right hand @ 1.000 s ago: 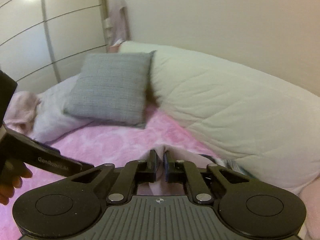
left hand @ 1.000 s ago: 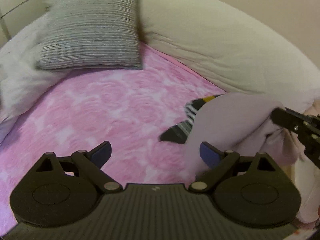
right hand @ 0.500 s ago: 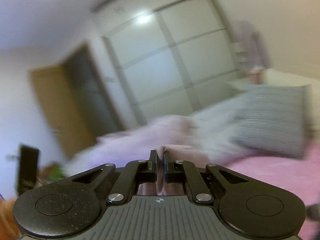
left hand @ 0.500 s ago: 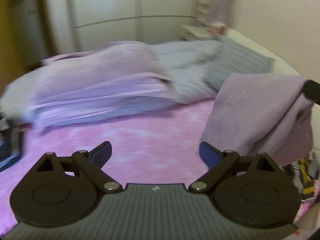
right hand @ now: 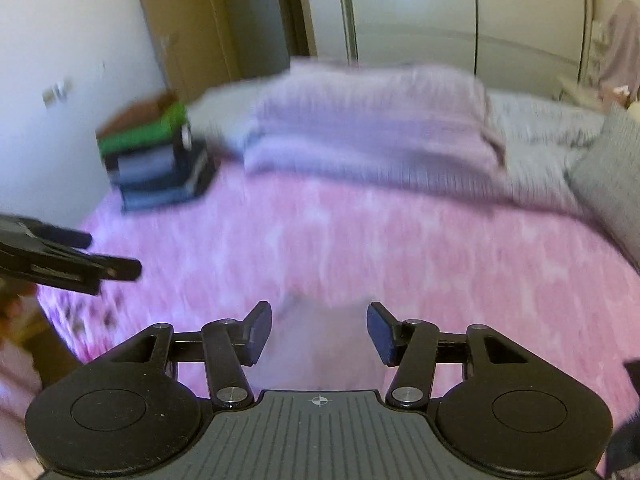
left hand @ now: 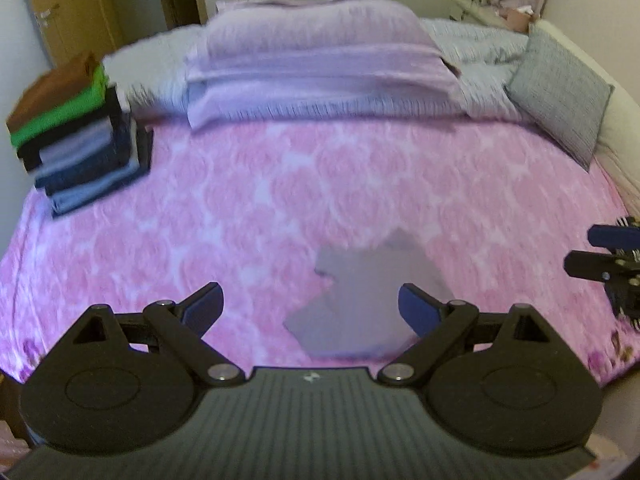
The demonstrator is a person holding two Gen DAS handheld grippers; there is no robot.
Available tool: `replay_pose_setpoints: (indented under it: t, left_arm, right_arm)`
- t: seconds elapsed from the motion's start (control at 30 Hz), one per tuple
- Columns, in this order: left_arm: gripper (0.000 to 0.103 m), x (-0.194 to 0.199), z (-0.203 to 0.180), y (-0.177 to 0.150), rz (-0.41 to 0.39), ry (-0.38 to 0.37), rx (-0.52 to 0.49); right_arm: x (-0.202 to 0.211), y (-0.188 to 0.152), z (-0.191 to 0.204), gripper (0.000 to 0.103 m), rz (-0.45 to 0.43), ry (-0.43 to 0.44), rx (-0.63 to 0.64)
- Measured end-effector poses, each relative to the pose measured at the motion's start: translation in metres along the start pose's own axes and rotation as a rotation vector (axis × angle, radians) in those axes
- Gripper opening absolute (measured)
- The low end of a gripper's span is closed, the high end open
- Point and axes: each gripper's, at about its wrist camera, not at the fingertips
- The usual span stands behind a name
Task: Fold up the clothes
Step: 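Carry the grey tank top with the right gripper and drop it on the open bed, then move both grippers toward the crumpled grey tank top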
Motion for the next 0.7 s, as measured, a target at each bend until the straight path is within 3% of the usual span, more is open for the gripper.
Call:
replay_pose_setpoints:
  t: [0.27,0.7]
  left_arm:
    - [0.093,-0.008,-0.005,-0.028,0.025,-0.034,0.047]
    - [0.093,-0.034,-0.035,-0.034,0.05,0.03,0.12]
  right_arm:
    - [-0.013,-0.039,0.016,0.05,0.093,-0.016,0.077]
    - [-0.044,-0.043,-0.016,0.05,0.149,0.02,0.16]
Point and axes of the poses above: each gripper's, at about its wrist camera, not at the fingertips, and x roughly against the way its jaws point, z to its left, y to its top, and after that the axes turned 15 degrees about -y, right-handed
